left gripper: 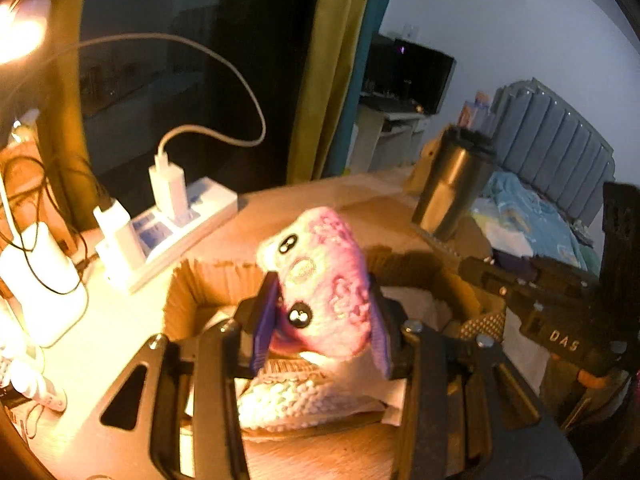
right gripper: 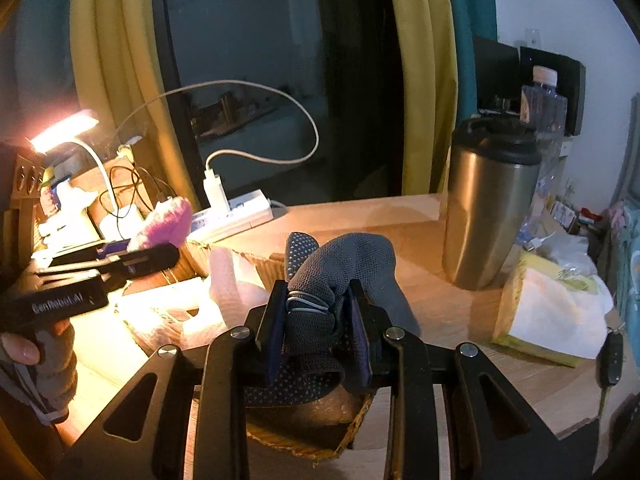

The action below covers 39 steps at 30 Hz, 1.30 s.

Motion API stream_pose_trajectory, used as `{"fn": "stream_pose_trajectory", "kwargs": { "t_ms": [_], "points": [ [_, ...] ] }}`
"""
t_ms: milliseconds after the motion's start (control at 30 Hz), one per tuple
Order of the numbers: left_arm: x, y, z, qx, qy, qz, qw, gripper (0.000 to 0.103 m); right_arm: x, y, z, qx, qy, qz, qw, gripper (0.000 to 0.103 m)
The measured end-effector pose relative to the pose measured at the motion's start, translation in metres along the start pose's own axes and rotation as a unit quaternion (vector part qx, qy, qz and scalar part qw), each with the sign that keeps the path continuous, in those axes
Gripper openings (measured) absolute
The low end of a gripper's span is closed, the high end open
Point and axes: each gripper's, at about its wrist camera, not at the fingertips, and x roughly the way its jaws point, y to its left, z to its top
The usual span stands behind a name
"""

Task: Organize soft objects
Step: 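Carry the pink toy and gray glove over the cardboard box, then lower the toy and glove into the box and open both grippers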

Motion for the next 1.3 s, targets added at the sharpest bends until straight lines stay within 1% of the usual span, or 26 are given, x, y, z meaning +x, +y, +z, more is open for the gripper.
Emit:
{"fn": "stream_pose_trajectory", "kwargs": {
  "t_ms": [300, 500, 633, 833, 900, 967, 1067, 1133, 1167, 1200, 1300],
  "points": [
    [0.029, 0.006, -0.012, -0.003, 0.036, 0.007, 0.9993, 0.042, 0.028, 0.006, -0.01, 0.003, 0.024, 0.021, 1.0, 0.031],
    [0.049, 0.007, -0.022, -0.001, 0.067, 0.004, 0.9978, 0.043, 0.051, 0.016, -0.021, 0.0, 0.052, 0.033, 0.998, 0.031],
    [0.053, 0.009, -0.025, -0.002, 0.07, 0.006, 0.9975, 0.043, 0.057, 0.021, -0.024, -0.008, 0.056, 0.028, 0.998, 0.031],
    [0.056, 0.009, -0.026, 0.001, 0.078, 0.021, 0.9968, 0.044, 0.06, 0.024, -0.025, -0.009, 0.06, 0.026, 0.998, 0.031],
    [0.053, 0.008, -0.025, 0.004, 0.075, 0.028, 0.9968, 0.048, 0.06, 0.023, -0.024, -0.006, 0.06, 0.026, 0.998, 0.032],
    [0.051, 0.007, -0.025, 0.004, 0.075, 0.035, 0.9966, 0.049, 0.057, 0.022, -0.024, -0.004, 0.061, 0.026, 0.998, 0.033],
    [0.046, 0.007, -0.023, 0.004, 0.071, 0.039, 0.9967, 0.051, 0.055, 0.022, -0.022, -0.003, 0.062, 0.028, 0.998, 0.041],
    [0.04, 0.005, -0.023, 0.005, 0.065, 0.043, 0.997, 0.054, 0.051, 0.022, -0.021, -0.002, 0.059, 0.028, 0.998, 0.049],
    [0.038, 0.006, -0.023, 0.004, 0.062, 0.043, 0.9971, 0.063, 0.048, 0.022, -0.02, 0.0, 0.056, 0.024, 0.998, 0.052],
    [0.036, 0.006, -0.024, 0.001, 0.06, 0.042, 0.9973, 0.073, 0.046, 0.022, -0.02, 0.002, 0.054, 0.021, 0.998, 0.059],
    [0.026, 0.007, -0.025, -0.006, 0.051, 0.042, 0.9978, 0.074, 0.036, 0.017, -0.019, 0.009, 0.049, 0.01, 0.999, 0.06]
  ]
}}
